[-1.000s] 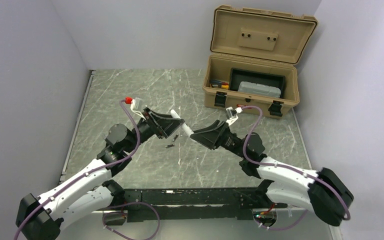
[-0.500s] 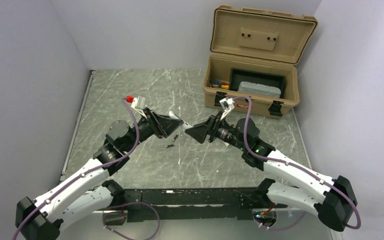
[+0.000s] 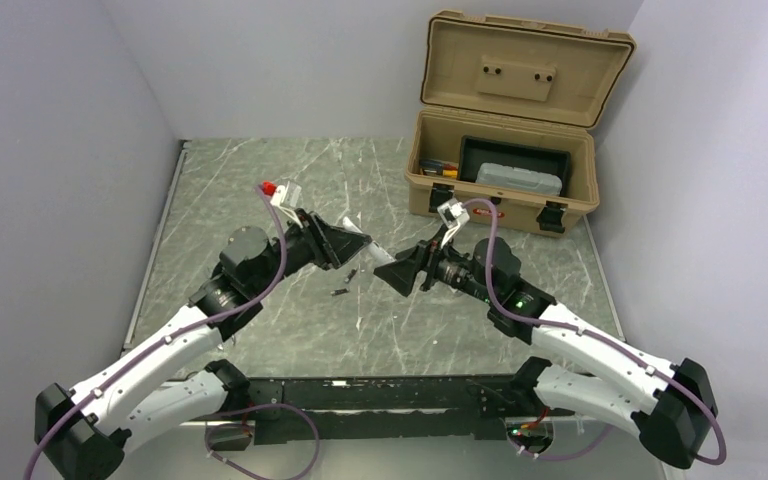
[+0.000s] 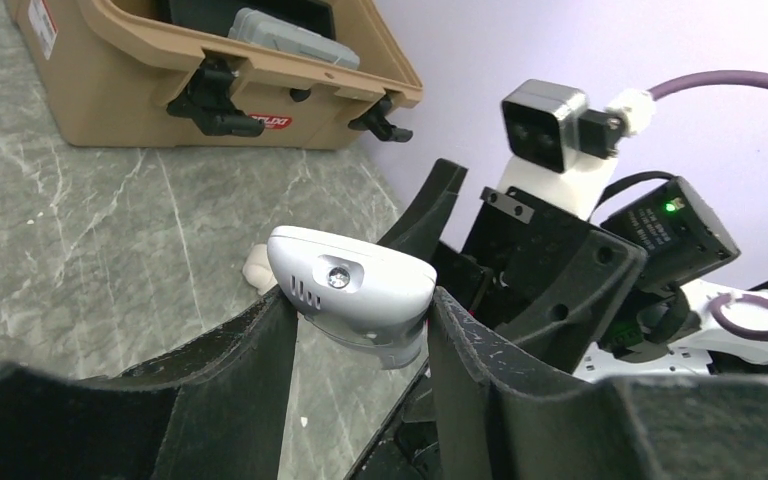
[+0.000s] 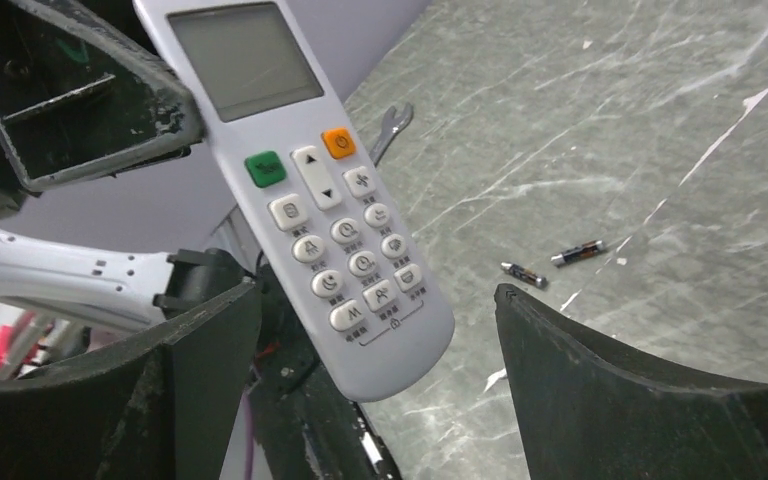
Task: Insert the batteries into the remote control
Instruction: Adjust the remote control.
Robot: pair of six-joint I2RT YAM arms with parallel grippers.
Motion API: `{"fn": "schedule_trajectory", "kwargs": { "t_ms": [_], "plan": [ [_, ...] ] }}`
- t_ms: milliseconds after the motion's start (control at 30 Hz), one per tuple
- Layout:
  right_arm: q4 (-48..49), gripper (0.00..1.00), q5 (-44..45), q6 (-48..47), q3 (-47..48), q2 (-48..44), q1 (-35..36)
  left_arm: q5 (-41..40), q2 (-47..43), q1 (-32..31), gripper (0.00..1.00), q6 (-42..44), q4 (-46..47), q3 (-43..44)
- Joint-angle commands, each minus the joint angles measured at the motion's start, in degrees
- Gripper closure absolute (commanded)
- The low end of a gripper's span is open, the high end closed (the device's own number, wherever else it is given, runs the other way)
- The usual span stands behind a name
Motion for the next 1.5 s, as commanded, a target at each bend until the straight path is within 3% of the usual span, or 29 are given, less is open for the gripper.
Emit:
{"fn": "schedule_trajectory", "kwargs": {
  "t_ms": [0, 333, 600, 900, 967, 1067, 1167, 1233, 1300, 1367, 1467],
  "plan": [
    [-5.27, 0.11, 0.53, -8.94, 6.19, -0.42, 0.22, 0.42, 2.00, -0.06, 0.76, 1.72, -5.88, 5.04],
    [-11.46, 0.21, 4.67, -18.42, 12.31, 3.71, 4.12, 1.87, 5.75, -0.04, 0.75, 2.68, -14.44, 9.40],
    [-17.67, 0.32, 18.74, -23.56, 14.79, 8.45, 14.41, 0.98, 6.63, -0.01, 0.73, 2.87, -16.84, 11.73],
    [-19.03, 0.45, 26.71, -23.29, 14.63, 8.51, 15.92, 1.08, 6.03, -0.02, 0.72, 2.24, -16.69, 11.10],
    [-18.96, 0.52, 27.79, -22.70, 14.73, 8.85, 15.89, 1.06, 6.01, -0.05, 0.72, 2.21, -16.71, 11.19],
    [-18.60, 0.74, 27.87, -21.91, 14.74, 9.34, 15.96, 1.25, 6.07, -0.06, 0.72, 2.17, -16.91, 11.25],
    [-18.14, 0.88, 27.82, -20.93, 14.58, 9.52, 15.89, 1.25, 5.68, -0.02, 0.64, 1.99, -16.48, 10.79],
    [-18.00, 1.00, 28.24, -19.47, 14.28, 9.27, 15.90, 0.92, 5.29, -0.02, 0.48, 1.87, -16.27, 10.42],
    [-16.89, 1.00, 27.91, -17.66, 13.33, 8.25, 15.85, 0.20, 4.59, -0.03, 0.25, 1.73, -15.49, 9.70],
    [-15.02, 1.00, 27.11, -15.51, 11.84, 6.49, 15.57, 0.03, 3.48, -0.02, 0.11, 1.78, -13.40, 8.01],
    [-12.42, 1.00, 22.34, -11.91, 10.14, 3.49, 13.12, -0.25, 0.72, 0.02, 0.09, 1.62, -8.77, 4.79]
  ]
}}
